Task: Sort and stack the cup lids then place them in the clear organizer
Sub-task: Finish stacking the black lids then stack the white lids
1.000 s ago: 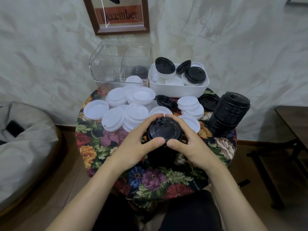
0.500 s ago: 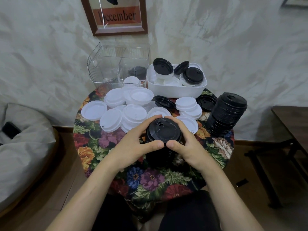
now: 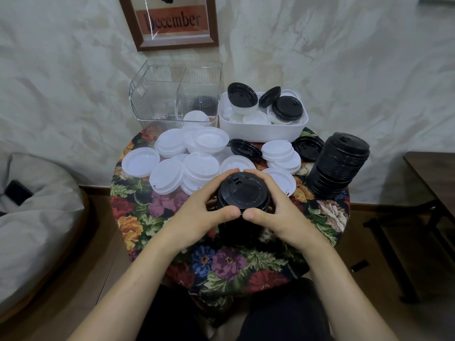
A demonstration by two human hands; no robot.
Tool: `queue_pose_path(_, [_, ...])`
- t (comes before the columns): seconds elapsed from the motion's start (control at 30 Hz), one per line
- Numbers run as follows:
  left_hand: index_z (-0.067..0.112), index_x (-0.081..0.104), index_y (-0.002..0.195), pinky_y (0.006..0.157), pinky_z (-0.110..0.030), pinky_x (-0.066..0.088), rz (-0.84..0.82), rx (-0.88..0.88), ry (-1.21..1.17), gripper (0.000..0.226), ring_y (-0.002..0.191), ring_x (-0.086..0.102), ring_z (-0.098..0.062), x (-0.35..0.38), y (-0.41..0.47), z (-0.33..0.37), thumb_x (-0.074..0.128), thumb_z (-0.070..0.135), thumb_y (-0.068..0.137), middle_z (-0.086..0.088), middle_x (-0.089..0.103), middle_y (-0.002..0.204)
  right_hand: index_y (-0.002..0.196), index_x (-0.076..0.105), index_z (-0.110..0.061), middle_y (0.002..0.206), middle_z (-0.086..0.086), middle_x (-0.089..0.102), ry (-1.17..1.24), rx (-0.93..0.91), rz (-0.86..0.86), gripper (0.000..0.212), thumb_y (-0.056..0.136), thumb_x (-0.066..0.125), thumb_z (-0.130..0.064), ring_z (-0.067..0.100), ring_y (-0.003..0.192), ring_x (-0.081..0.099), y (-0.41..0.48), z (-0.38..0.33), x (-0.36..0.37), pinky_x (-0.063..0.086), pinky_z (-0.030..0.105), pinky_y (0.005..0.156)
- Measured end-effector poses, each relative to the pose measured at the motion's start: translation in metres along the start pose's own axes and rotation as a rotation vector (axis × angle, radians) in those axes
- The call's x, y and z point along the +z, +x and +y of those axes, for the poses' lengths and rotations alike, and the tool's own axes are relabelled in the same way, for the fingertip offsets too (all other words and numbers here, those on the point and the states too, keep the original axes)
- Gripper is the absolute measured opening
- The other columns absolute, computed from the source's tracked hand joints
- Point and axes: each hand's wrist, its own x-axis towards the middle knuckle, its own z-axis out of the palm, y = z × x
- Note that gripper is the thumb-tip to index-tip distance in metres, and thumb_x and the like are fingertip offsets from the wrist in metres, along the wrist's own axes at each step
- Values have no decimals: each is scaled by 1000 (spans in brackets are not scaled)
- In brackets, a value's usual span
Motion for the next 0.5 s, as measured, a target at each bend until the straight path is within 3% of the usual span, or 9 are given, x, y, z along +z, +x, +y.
queue_pose_path(0.13, [28, 62, 142, 113, -35, 45, 48, 36, 81, 59, 133, 59, -7, -14, 11, 11, 50, 66, 99, 15, 66, 139, 145, 45, -36, 135, -24, 62, -12, -9, 19, 76, 79, 79, -44, 1, 131, 56, 0, 3, 1, 43, 12, 101])
queue_pose_path(0.23, [26, 72, 127, 97, -37, 56, 238, 48, 225, 32, 107, 70, -4, -19, 36, 23, 49, 37, 109, 16, 73, 122, 147, 43, -36, 135, -26, 61, -9, 4, 10, 78, 78, 79, -46, 0, 131, 56, 0, 4, 0, 42, 11, 101])
queue_pose_path(0.3, [26, 75, 123, 90, -33, 56, 316, 117, 464, 24, 96, 69, -3, -21, 60, 29, 58, 24, 106, 14, 74, 117, 146, 42, -37, 134, -28, 60, -11, 8, 8, 78, 78, 79, -48, -1, 131, 56, 0, 5, 0, 42, 10, 100])
queue_pose_path(0.4, [20, 76, 122, 84, -39, 49, 248, 257, 947, 24, 98, 65, -27, -21, 106, 25, 63, 18, 101, 0, 75, 112, 148, 41, -39, 134, -29, 59, -14, 19, 9, 81, 77, 78, -51, -3, 131, 55, -1, 7, 1, 42, 10, 100])
queue_pose_path(0.5, [21, 77, 121, 86, -47, 48, 158, 322, 1178, 29, 100, 60, -38, -21, 141, 16, 66, 12, 96, -4, 75, 112, 147, 40, -41, 135, -28, 59, -11, 25, 7, 80, 77, 79, -50, -2, 131, 55, -1, 6, 0, 42, 10, 101])
